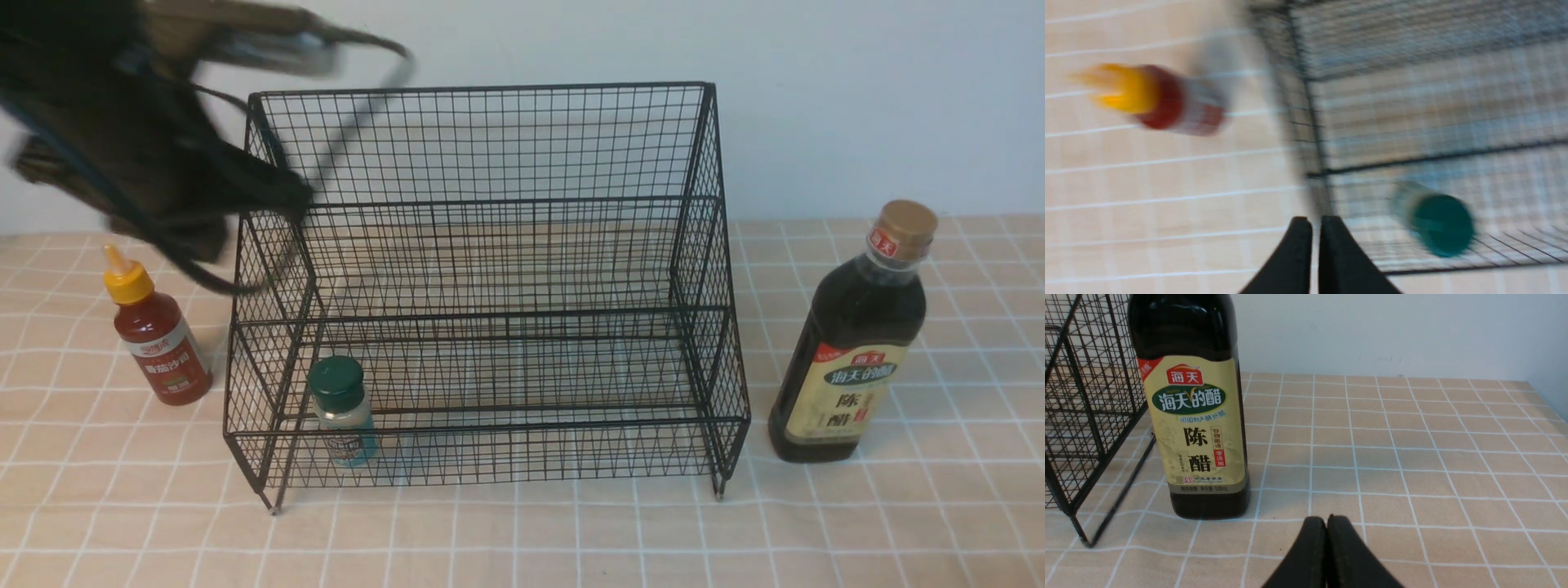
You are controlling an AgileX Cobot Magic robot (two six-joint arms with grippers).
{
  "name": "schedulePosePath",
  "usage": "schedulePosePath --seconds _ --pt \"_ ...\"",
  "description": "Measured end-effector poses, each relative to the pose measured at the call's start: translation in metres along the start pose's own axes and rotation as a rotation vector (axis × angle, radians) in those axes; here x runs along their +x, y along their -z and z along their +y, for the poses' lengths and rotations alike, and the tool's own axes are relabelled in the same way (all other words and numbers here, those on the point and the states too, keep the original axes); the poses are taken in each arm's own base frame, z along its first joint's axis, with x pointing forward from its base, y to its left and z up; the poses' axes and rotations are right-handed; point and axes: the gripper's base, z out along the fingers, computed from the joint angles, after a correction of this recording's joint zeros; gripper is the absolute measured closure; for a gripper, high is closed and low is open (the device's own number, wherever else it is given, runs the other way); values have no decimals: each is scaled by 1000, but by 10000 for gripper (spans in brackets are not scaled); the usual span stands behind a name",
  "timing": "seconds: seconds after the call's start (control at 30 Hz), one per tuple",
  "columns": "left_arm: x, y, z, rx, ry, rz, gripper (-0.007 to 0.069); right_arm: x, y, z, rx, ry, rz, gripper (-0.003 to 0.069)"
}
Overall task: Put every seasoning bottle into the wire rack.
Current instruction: Use the left arm to grab the condiment bottle closest to it
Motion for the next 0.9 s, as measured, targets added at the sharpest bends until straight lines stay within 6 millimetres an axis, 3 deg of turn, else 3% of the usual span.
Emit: schedulePosePath --seconds 0.03,0.1,0.17,0.2,0.27,0.4,0.5,0.6,0.73,0.9 --pt "0 0 3 -5 8 -1 626 0 0 0 0 0 0 673" --pt "0 -4 46 -73 108 15 631 0 0 0 0 0 0 673" --pt "0 -7 57 -87 130 26 631 0 0 0 0 0 0 673" --pt "1 -14 75 -108 151 53 630 0 0 0 0 0 0 673" --pt "2 -27 88 -110 138 97 622 0 0 0 0 0 0 673" --pt "-3 -49 91 -87 75 128 562 0 0 0 0 0 0 673" --pt "-11 -64 89 -61 53 93 462 0 0 0 0 0 0 673" --pt "-17 -83 87 -38 48 83 300 0 0 0 0 0 0 673" --pt "-22 -103 87 -31 46 77 151 0 0 0 0 0 0 673" --pt "-27 -129 86 -27 43 72 57 0 0 0 0 0 0 673"
